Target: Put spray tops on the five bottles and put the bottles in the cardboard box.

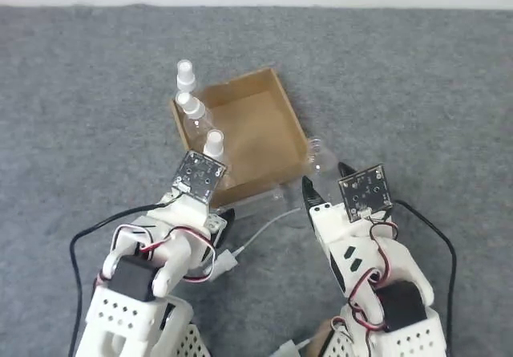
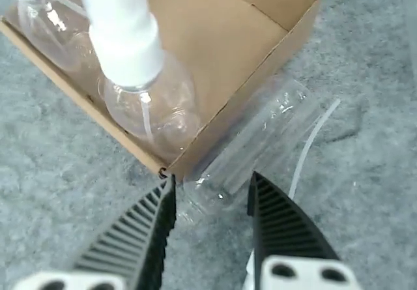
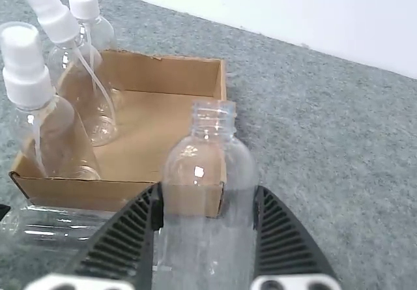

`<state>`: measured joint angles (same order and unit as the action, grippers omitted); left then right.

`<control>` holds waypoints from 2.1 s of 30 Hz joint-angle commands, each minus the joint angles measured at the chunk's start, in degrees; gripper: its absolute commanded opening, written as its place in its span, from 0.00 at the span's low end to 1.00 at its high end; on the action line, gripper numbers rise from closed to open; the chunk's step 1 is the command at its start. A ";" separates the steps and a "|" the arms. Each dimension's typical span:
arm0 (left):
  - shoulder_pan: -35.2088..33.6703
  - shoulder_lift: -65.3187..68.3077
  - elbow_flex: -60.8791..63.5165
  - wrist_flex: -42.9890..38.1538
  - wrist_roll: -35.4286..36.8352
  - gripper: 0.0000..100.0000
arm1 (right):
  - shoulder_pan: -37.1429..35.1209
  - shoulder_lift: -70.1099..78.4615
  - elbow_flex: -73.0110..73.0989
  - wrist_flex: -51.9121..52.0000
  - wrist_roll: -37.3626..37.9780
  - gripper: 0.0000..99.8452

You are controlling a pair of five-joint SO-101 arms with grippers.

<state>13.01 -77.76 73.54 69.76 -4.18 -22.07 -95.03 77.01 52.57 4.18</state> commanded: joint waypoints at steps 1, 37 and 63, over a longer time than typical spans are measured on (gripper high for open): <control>0.35 0.62 -0.66 -1.41 -1.14 0.17 | 0.84 -1.01 -0.53 -1.36 -0.26 0.04; 14.07 54.42 -13.05 -5.63 -7.30 0.17 | 6.73 -0.75 -0.44 -3.82 -4.13 0.04; 16.44 56.09 -14.11 -5.45 -7.38 0.01 | 6.81 -1.01 -0.44 -3.82 -4.04 0.05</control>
<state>29.36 -21.32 62.37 65.45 -11.30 -16.09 -95.03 77.01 50.02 0.66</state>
